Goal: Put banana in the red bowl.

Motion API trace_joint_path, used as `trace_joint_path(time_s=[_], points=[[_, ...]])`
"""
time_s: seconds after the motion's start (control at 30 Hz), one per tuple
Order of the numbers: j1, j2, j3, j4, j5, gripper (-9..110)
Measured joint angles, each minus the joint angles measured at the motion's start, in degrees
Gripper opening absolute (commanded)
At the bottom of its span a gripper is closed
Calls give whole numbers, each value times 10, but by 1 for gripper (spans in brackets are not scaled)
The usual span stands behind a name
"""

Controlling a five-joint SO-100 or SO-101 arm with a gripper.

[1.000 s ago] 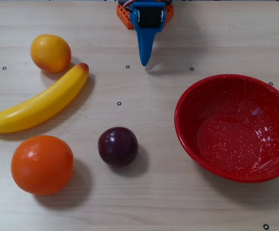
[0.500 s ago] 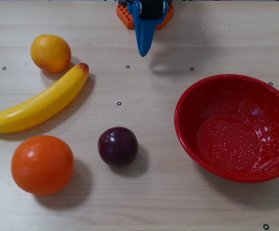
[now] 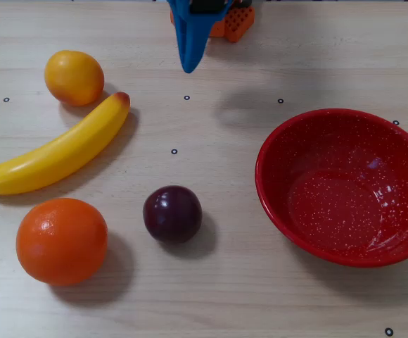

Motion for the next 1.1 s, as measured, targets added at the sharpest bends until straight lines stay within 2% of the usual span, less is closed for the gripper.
trace_joint_path(time_s=[0.27, 0.4, 0.6, 0.77, 1.1], points=[[43, -121, -111, 3, -28, 0], [78, -216, -210, 8, -50, 4], [128, -359, -384, 103, -125, 6], [174, -463, -512, 125, -164, 12], [267, -626, -651, 159, -345, 27]])
